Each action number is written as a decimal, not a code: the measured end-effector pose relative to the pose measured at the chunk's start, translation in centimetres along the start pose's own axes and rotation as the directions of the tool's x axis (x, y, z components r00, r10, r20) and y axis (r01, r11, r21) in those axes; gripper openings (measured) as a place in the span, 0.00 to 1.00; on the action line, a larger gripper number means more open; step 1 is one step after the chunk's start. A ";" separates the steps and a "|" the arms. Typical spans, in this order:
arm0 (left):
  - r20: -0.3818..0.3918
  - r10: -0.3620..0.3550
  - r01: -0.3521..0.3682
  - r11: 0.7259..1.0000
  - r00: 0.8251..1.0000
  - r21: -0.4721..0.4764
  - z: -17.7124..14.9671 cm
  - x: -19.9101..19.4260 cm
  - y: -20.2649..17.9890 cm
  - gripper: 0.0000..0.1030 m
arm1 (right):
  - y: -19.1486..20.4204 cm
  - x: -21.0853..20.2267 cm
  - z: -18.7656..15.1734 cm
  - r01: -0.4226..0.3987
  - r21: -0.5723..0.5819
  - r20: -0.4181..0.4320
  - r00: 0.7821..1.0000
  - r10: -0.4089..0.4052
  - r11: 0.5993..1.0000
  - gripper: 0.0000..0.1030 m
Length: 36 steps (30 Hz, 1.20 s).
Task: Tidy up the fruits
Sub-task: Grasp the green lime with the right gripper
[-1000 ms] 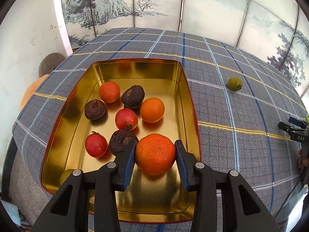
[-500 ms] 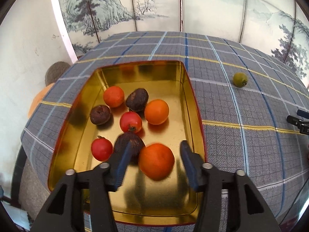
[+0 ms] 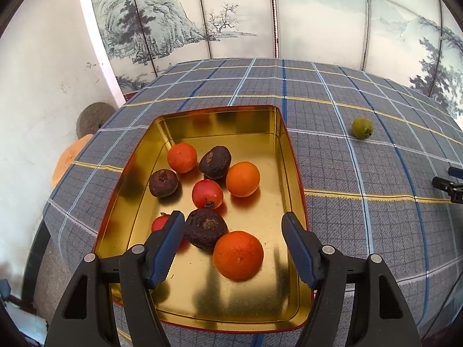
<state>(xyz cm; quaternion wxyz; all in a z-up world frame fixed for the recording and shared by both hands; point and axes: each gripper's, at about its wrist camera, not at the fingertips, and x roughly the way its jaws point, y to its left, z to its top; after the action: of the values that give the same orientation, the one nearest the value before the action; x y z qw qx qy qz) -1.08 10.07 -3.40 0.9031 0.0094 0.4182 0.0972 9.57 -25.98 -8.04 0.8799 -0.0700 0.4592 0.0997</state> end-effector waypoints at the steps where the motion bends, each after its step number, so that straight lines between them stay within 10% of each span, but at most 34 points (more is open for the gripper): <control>1: 0.001 0.002 -0.002 1.000 1.000 0.001 0.0 0.0 0.0 0.68 | 0.0 0.0 0.0 -0.003 -0.001 0.001 1.000 0.003 1.000 1.00; 15: -0.011 0.009 -0.010 1.000 1.000 -0.024 0.5 -0.8 0.6 0.79 | 8.0 -0.9 5.3 -0.298 -0.168 0.103 0.943 0.318 0.940 1.00; 25: 0.004 0.006 -0.006 1.000 1.000 -0.015 1.5 -1.2 0.1 0.81 | 11.6 3.5 9.2 -0.345 -0.242 0.073 0.926 0.371 0.907 0.99; 34: -0.022 -0.001 0.000 1.000 1.000 -0.026 1.7 -0.3 0.1 0.81 | 13.5 6.1 11.6 -0.357 -0.266 0.020 0.927 0.375 0.896 0.80; 36: -0.031 -0.003 0.002 0.999 1.000 -0.033 1.6 -0.2 0.2 0.81 | 13.7 7.0 11.7 -0.343 -0.257 -0.016 0.936 0.351 0.903 0.63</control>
<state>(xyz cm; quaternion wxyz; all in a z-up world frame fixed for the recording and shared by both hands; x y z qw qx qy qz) 0.02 10.29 -2.20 0.8967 -0.0073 0.4305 0.1028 19.49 -9.37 -7.62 0.8385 -0.0986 0.4341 0.3143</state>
